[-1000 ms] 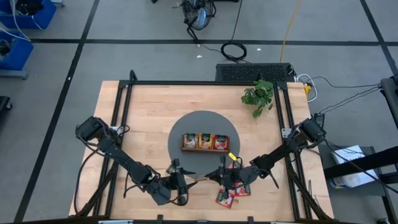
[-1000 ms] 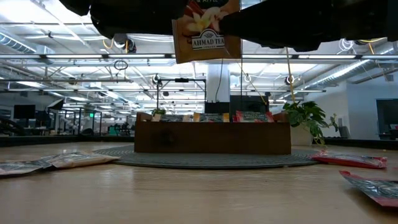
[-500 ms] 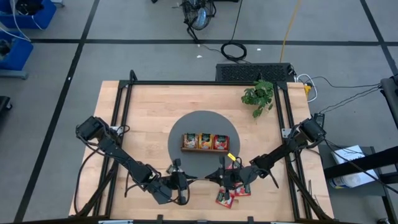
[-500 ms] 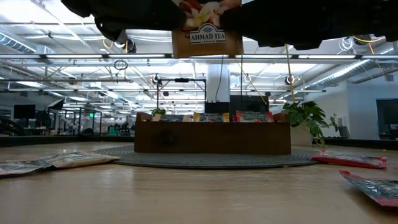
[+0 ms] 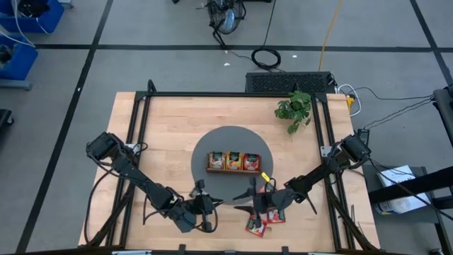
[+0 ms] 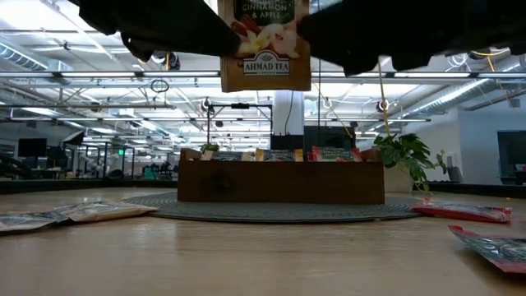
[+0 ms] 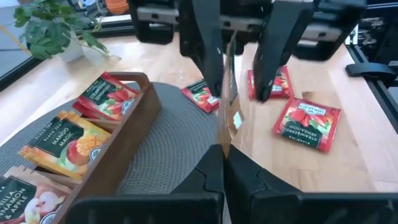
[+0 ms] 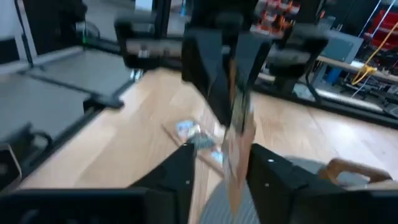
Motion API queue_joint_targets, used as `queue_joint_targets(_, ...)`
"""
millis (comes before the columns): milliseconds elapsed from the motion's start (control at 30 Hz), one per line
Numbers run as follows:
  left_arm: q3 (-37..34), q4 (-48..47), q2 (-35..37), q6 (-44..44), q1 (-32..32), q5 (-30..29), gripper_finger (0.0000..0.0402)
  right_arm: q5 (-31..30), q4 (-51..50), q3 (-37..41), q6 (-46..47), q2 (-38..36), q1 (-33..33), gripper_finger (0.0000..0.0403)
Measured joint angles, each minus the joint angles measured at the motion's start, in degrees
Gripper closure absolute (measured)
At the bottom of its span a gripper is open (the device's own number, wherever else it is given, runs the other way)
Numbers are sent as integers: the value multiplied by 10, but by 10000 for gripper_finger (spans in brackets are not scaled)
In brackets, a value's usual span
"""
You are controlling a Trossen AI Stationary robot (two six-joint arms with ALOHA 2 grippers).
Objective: Pick & Place Tea
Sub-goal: Put the brown tea bag into the left section of the wooden organizer
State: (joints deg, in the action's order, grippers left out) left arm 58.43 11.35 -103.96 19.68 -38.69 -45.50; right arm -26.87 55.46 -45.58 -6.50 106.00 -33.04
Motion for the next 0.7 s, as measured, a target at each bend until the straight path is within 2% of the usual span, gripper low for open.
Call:
queue_joint_targets(167, 0, -1, 0, 4, -1, 0, 399, 0, 67, 0, 0, 0, 0, 235)
queue_joint_targets(300, 0, -1, 0, 4, 0, 0, 399, 1, 73, 0, 1, 0, 7, 229)
queue_joint_targets(367, 0, -1, 0, 4, 0, 0, 399, 8, 72, 0, 14, 0, 11, 237)
queue_joint_targets(500, 0, -1, 0, 6, 0, 2, 399, 66, 65, 1, 48, 0, 25, 262)
queue_joint_targets(700, 0, -1, 0, 13, 1, 10, 399, 118, 55, 1, 79, 0, 45, 314)
